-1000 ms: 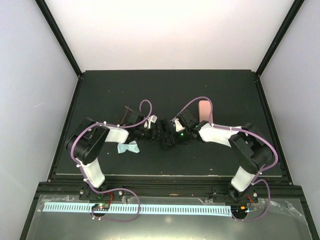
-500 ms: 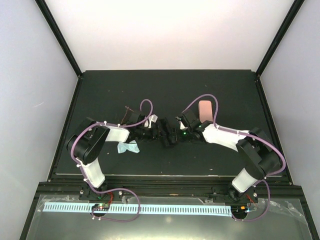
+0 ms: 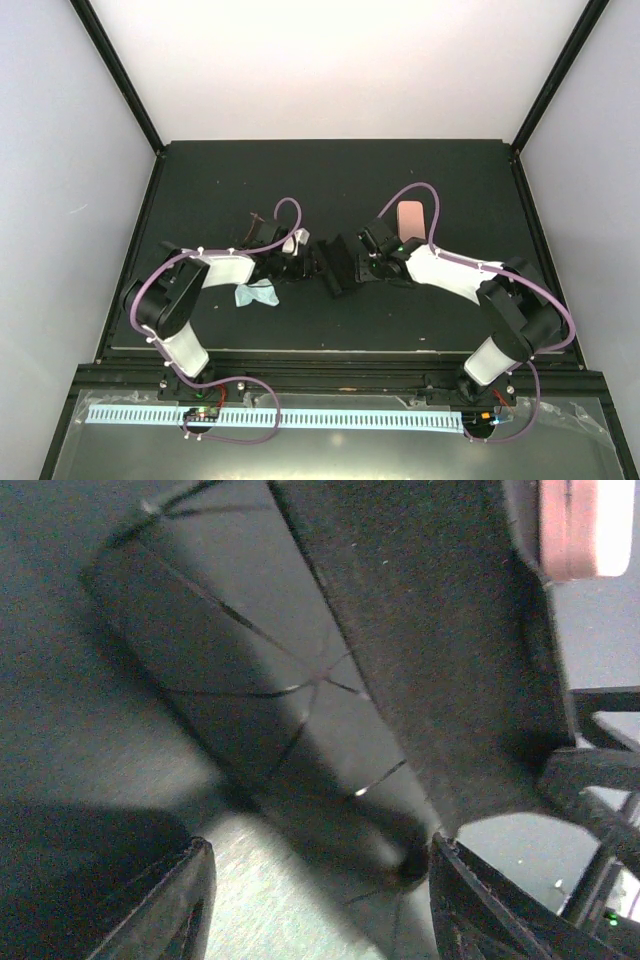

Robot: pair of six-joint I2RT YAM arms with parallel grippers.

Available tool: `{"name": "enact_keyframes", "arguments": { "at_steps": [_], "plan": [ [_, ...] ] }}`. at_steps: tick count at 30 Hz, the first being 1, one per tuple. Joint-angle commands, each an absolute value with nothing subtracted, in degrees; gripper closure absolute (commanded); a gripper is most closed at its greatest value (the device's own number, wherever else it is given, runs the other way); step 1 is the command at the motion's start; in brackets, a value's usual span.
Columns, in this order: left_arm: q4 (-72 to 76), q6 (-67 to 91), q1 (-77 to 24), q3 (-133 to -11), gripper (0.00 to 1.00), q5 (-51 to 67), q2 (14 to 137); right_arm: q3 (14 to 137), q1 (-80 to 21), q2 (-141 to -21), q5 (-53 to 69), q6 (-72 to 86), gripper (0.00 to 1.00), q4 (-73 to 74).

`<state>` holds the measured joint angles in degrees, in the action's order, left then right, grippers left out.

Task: Organize the sunglasses
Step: Open the sunglasses case at the center of the board.

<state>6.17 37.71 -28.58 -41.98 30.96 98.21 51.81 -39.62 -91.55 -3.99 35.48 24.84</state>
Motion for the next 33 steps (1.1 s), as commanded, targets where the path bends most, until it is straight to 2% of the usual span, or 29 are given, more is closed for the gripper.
{"name": "enact_keyframes", "arguments": {
  "at_steps": [1,5,11,17,19,22,29,31,33],
  "plan": [
    [-7.3,36.0,-28.2,-43.5,0.40,22.6,94.6,54.7,-39.8,-89.6,-5.3,32.0,0.36,27.0],
    [-12.5,35.0,-27.8,-44.9,0.38,18.2,89.0,56.0,-41.9,-87.4,-1.2,29.8,0.41,26.2],
    [-19.2,33.4,-26.1,-46.1,0.37,9.9,80.8,61.1,-47.1,-86.1,-4.8,31.3,0.44,28.5],
    [-20.9,32.9,-23.1,-44.2,0.37,8.6,75.5,63.0,-51.6,-90.2,3.2,30.9,0.64,25.0],
    [-21.1,32.8,-22.3,-43.7,0.38,9.4,75.3,63.4,-52.5,-92.4,5.2,31.1,0.67,23.9],
    [-20.4,32.9,-21.7,-42.9,0.39,11.5,75.5,63.7,-53.0,-94.7,4.1,32.4,0.67,23.9],
    [-16.5,32.2,-21.6,-41.7,0.40,19.3,77.4,64.6,-51.7,-97.4,-11.0,35.6,0.59,29.5],
    [-16.0,32.1,-21.6,-41.7,0.41,19.8,78.2,64.3,-50.9,-97.9,-11.6,35.7,0.55,29.9],
    [-16.1,31.9,-21.6,-41.9,0.41,19.6,79.2,64.3,-49.9,-98.8,-12.0,35.8,0.45,31.1]
  ]
}}
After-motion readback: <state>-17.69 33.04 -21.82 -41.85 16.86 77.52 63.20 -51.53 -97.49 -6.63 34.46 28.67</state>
